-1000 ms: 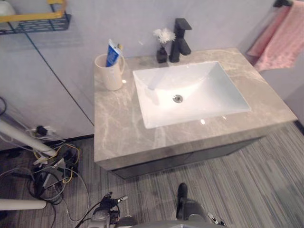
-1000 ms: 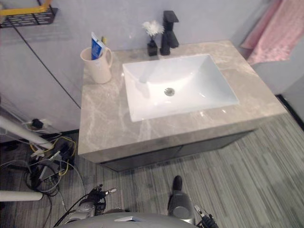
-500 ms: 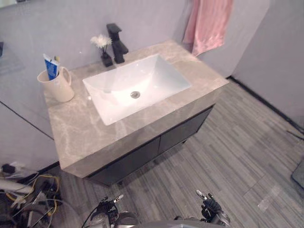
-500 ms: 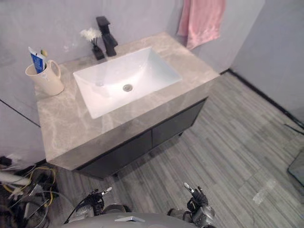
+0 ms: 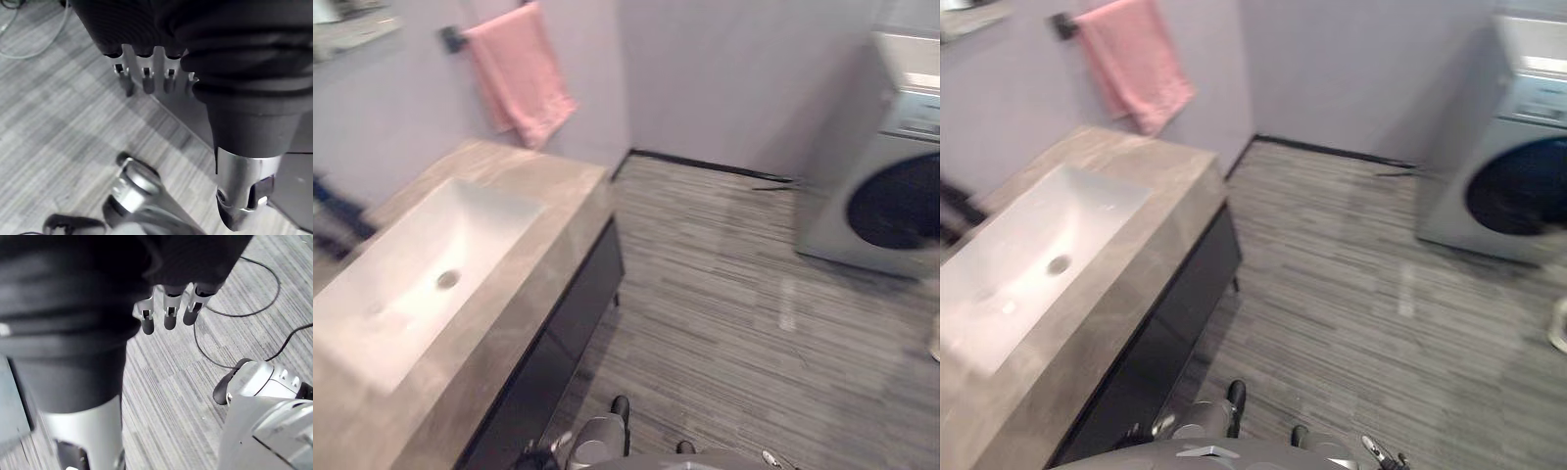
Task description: Organize washtable
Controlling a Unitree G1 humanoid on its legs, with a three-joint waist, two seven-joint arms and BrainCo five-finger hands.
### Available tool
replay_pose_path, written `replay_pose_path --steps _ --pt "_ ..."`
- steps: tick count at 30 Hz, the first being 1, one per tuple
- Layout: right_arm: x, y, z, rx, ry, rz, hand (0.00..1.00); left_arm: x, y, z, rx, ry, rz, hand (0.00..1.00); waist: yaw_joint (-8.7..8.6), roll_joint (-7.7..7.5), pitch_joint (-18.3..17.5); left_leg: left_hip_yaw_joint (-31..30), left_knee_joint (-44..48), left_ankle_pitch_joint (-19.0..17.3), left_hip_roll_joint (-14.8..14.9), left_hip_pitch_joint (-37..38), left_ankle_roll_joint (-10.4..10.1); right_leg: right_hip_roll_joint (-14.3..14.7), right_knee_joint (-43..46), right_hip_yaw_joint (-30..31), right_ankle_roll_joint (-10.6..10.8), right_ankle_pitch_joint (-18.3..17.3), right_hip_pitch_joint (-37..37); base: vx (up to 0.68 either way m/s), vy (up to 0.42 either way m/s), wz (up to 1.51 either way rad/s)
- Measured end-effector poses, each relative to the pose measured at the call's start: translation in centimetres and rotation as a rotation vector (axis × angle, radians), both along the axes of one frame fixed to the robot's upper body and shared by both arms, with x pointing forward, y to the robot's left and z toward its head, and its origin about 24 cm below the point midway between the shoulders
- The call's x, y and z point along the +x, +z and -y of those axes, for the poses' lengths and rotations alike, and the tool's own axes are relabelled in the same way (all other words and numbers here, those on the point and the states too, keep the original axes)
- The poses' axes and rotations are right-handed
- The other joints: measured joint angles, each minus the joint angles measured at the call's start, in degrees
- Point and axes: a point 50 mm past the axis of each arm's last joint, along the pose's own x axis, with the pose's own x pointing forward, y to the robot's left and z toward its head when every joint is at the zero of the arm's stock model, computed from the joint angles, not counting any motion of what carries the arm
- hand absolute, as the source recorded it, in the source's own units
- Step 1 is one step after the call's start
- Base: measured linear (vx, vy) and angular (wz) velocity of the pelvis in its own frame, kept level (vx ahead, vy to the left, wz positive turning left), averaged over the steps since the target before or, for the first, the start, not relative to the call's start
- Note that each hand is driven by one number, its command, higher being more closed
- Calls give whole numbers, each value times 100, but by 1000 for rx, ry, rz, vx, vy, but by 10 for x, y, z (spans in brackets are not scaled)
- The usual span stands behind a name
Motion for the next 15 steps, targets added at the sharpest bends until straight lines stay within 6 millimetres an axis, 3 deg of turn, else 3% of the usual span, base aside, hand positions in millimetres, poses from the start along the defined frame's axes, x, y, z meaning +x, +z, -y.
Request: replay_pose_path --steps 1,3,6,8,9,10,11,13,14,15 --pt "0 -1 -2 7 -6 0 0 -7 -1 3 -11 14 -17 0 8 -56 -53 130 60 -58 14 8 91 14 83 202 60 -38 -64 240 230 -175" --pt "-6 -4 -17 56 11 -12 0 -24 -1 -3 -3 44 -54 0 -159 -311 -308 621 99 -235 -24 50 297 -51 514 628 153 -342 -375 271 185 -108" --pt "-6 -7 -27 88 17 -16 0 -16 2 -14 18 21 -31 0 -180 -551 -507 1285 -55 -348 -91 160 378 -77 1468 762 357 -618 -988 268 118 -104" --pt "11 -5 -26 78 78 23 0 -9 2 -15 21 -18 -21 0 -186 -536 -411 1818 -162 -372 8 408 475 -146 2259 97 771 -701 -1391 233 9 -142" --pt "22 -3 -25 71 127 42 0 -1 3 -16 28 -94 -14 0 -201 -542 -257 2203 -316 -386 25 742 504 -424 2825 -735 924 -726 -1636 184 -85 -128" --pt "28 -2 -24 63 160 57 0 4 3 -16 30 -145 -9 0 -311 -518 -233 2475 -456 -385 48 1005 511 -881 3144 -1820 770 -794 -1721 167 -97 -121" --pt "31 -1 -23 56 172 67 0 6 3 -15 30 -150 -4 0 -331 -503 -233 2600 -548 -384 63 1143 510 -1111 3225 -2292 630 -855 -1722 138 -108 -98" --pt "41 3 -17 26 218 95 0 29 5 -12 35 -199 56 0 -356 -404 -207 3252 -907 -342 309 1584 433 -1719 3130 -3648 332 -1080 -1778 68 -82 -134" --pt "45 4 -15 16 224 105 0 38 7 -11 36 -222 77 0 -356 -363 -196 3469 -1010 -294 406 1679 351 -1785 3021 -3864 351 -1068 -1849 3 -39 -163" --pt "54 7 -13 -1 225 124 0 47 7 -8 35 -251 98 0 -348 -281 -170 3804 -1244 -191 577 1819 181 -1856 2719 -4158 502 -969 -2046 -25 -11 -128"
